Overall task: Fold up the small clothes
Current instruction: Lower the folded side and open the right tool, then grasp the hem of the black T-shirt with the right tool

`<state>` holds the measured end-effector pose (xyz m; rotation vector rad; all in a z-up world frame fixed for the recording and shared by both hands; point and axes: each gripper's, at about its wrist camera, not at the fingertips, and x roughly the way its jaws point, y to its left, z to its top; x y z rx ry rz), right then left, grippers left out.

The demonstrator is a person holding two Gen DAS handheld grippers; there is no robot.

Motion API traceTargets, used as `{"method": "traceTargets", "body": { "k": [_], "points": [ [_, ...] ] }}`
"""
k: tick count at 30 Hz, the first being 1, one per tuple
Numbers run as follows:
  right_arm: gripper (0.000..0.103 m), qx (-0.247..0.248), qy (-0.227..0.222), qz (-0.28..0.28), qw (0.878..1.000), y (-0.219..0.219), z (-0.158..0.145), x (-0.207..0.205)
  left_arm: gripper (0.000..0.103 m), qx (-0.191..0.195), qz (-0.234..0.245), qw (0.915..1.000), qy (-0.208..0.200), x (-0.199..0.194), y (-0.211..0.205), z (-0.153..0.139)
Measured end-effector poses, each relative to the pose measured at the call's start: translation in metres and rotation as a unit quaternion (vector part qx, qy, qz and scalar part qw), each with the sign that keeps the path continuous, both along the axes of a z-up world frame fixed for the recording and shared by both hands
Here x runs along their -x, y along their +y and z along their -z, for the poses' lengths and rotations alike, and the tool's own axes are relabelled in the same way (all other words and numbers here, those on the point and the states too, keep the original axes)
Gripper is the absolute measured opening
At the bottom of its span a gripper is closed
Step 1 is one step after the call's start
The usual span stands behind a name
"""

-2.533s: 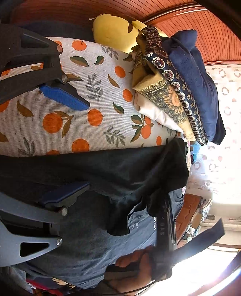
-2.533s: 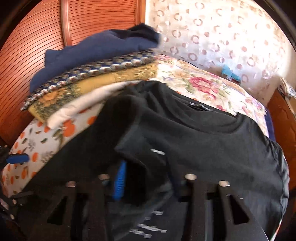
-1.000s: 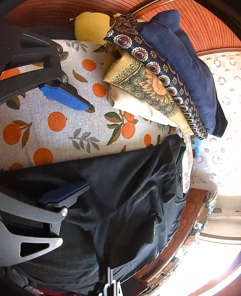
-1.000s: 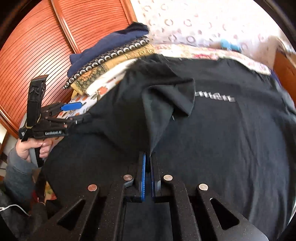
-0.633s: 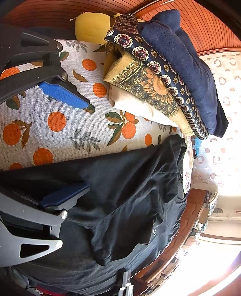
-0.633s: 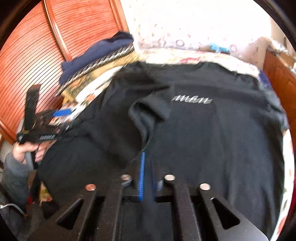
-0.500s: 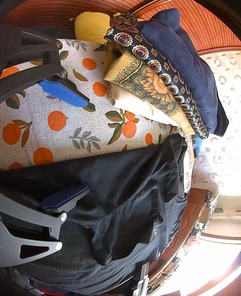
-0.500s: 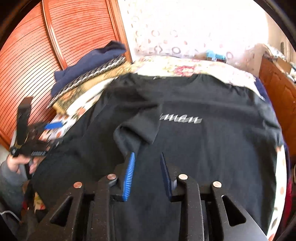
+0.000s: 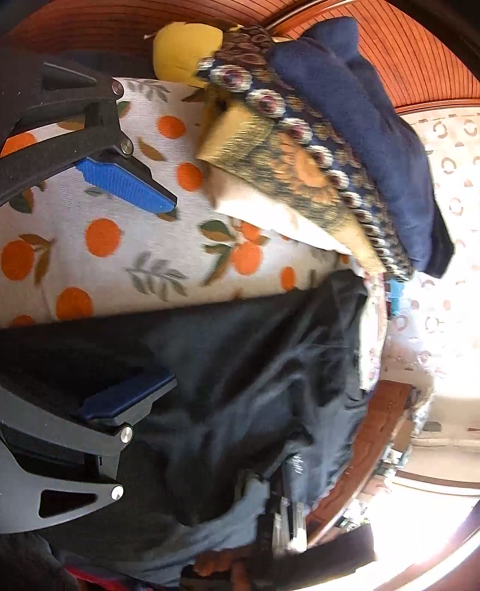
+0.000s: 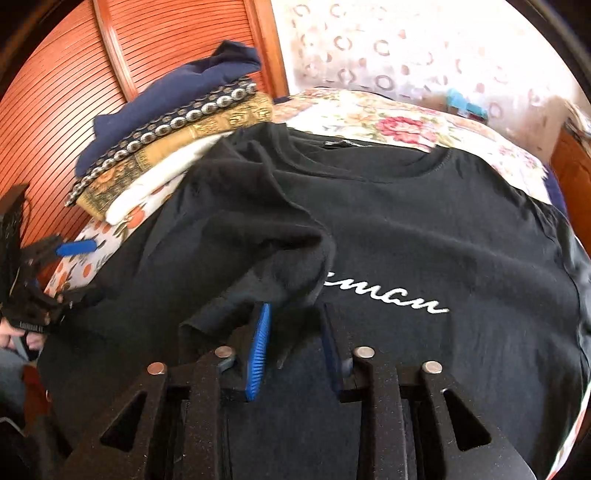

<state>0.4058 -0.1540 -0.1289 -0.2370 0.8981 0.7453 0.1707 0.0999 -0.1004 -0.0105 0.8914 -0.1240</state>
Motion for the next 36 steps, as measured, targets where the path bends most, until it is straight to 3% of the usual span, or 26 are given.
{"method": "traceTargets", "body": {
  "k": [4, 8, 14, 16, 18, 21, 28, 36],
  "points": [
    [0.002, 0.002, -0.018, -0.021, 1.0, -0.009, -0.011, -0.001, 0.087, -0.004, 0.012, 0.9997, -0.023, -0.013, -0.011, -0.016],
    [0.002, 0.009, -0.06, 0.024, 0.998, -0.041, -0.036, -0.019, 0.087, -0.007, 0.024, 0.9991, -0.035, -0.031, -0.023, -0.025],
    [0.002, 0.025, -0.059, 0.052, 0.997, -0.055, -0.032, -0.025, 0.087, -0.012, 0.048, 0.9982, -0.035, -0.056, -0.049, -0.027],
    [0.007, 0.024, -0.049, 0.055, 0.997, -0.063, -0.031, -0.024, 0.087, -0.017, 0.06, 0.9974, -0.037, -0.063, -0.059, -0.029],
    [0.029, 0.016, -0.053, 0.074, 0.996, -0.079, -0.035, -0.023, 0.087, -0.019, 0.075, 0.9962, -0.039, -0.071, -0.07, -0.033],
    [0.048, -0.008, -0.064, 0.111, 0.992, -0.111, -0.044, -0.017, 0.087, -0.019, 0.094, 0.9946, -0.039, -0.085, -0.088, -0.036],
    [0.049, -0.011, -0.065, 0.197, 0.978, -0.191, -0.042, 0.009, 0.087, -0.022, 0.144, 0.9891, -0.023, -0.107, -0.136, -0.024],
    [0.049, -0.003, -0.045, 0.272, 0.961, -0.252, -0.027, 0.026, 0.087, -0.041, 0.164, 0.9855, 0.013, -0.111, -0.155, 0.0]
  ]
}}
